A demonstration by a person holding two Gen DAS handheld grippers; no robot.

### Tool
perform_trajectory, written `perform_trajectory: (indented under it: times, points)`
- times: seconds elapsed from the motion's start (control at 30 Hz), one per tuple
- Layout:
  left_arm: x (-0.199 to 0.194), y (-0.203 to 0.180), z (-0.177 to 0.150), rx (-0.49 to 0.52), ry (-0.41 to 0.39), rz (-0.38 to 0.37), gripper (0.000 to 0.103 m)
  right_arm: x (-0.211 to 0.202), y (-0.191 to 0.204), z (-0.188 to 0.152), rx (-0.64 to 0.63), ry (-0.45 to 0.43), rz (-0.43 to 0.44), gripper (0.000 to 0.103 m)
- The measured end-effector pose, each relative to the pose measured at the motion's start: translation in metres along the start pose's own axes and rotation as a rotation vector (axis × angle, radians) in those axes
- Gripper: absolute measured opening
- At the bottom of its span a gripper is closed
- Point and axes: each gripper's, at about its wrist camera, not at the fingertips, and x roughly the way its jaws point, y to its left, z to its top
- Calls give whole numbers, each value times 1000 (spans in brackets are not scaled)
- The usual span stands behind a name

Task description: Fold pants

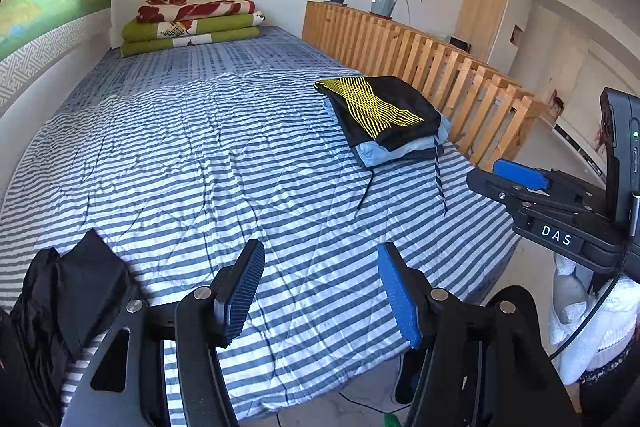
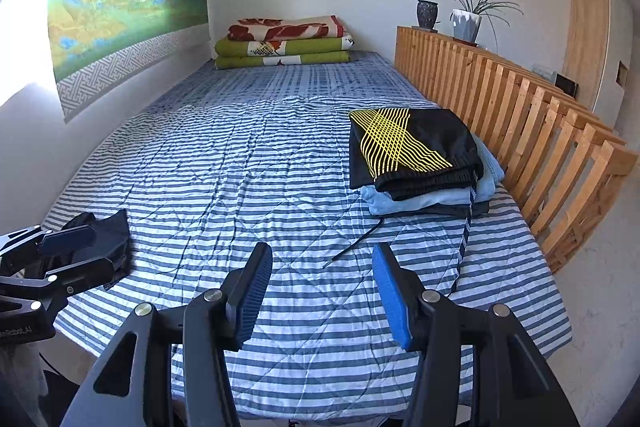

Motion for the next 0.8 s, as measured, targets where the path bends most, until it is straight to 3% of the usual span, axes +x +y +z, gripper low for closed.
perform_trajectory:
  times: [0.27, 0.8]
  points:
    - [-25, -1, -10, -7, 15, 14, 66, -15, 18, -3, -5, -1, 24, 48]
    - [-28, 2, 0, 15, 29, 49, 74, -10, 17, 7, 38, 19, 6, 49]
